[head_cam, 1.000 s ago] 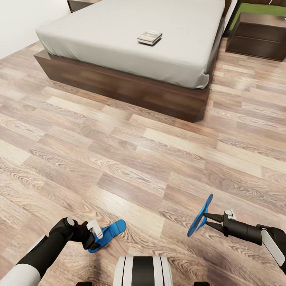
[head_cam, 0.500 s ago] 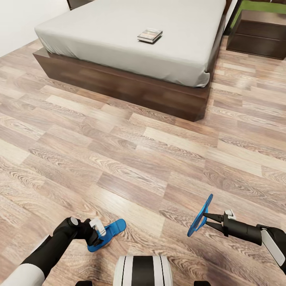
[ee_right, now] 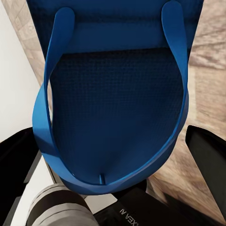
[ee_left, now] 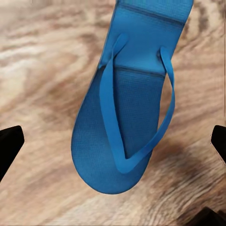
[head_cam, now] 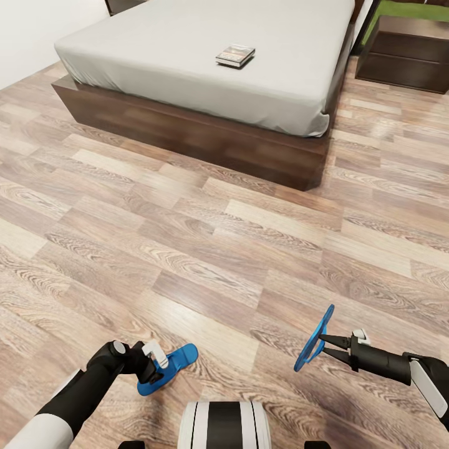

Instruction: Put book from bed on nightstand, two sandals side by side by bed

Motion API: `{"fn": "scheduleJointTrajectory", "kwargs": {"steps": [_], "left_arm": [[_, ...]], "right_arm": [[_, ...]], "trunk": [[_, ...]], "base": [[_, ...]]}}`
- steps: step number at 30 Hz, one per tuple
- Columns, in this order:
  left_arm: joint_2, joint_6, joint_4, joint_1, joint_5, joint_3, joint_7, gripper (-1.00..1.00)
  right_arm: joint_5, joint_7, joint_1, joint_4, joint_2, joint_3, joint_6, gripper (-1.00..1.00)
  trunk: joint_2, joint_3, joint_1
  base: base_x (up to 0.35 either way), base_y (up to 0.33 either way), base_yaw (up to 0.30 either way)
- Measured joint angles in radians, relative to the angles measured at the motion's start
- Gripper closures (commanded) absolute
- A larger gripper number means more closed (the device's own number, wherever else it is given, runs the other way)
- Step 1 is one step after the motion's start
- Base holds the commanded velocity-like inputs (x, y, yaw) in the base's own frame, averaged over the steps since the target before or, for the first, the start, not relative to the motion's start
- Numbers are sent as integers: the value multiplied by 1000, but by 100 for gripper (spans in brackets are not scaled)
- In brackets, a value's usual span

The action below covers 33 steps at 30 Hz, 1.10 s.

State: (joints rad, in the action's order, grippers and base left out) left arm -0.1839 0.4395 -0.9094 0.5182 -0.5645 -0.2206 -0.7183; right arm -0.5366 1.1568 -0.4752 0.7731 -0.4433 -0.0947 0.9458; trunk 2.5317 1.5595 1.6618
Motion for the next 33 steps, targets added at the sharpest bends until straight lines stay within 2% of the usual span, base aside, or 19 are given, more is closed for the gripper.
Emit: {"fn": "scheduleJointTrajectory", "kwargs": {"steps": [1, 9, 15, 20, 33], "left_arm": [[9, 0, 0, 0, -2, -1, 1, -100], [29, 13, -1, 0, -7, -4, 15, -100], [57, 79, -1, 0, -49, -4, 102, -100], [62, 88, -1, 0, -59, -4, 115, -100], [62, 89, 0, 0, -59, -4, 115, -100]], "right_arm": [[0, 0, 0, 0, 0, 0, 0, 100], [0, 0, 0, 0, 0, 0, 0, 100], [0, 0, 0, 0, 0, 0, 0, 100], [0, 1, 0, 0, 0, 0, 0, 100], [2, 1, 0, 0, 0, 0, -1, 100]], "trunk": [[0, 0, 0], [0, 0, 0], [0, 0, 0], [0, 0, 0], [0, 4, 0]], "base": [[0, 0, 0], [0, 0, 0], [0, 0, 0], [0, 0, 0], [0, 0, 0]]}}
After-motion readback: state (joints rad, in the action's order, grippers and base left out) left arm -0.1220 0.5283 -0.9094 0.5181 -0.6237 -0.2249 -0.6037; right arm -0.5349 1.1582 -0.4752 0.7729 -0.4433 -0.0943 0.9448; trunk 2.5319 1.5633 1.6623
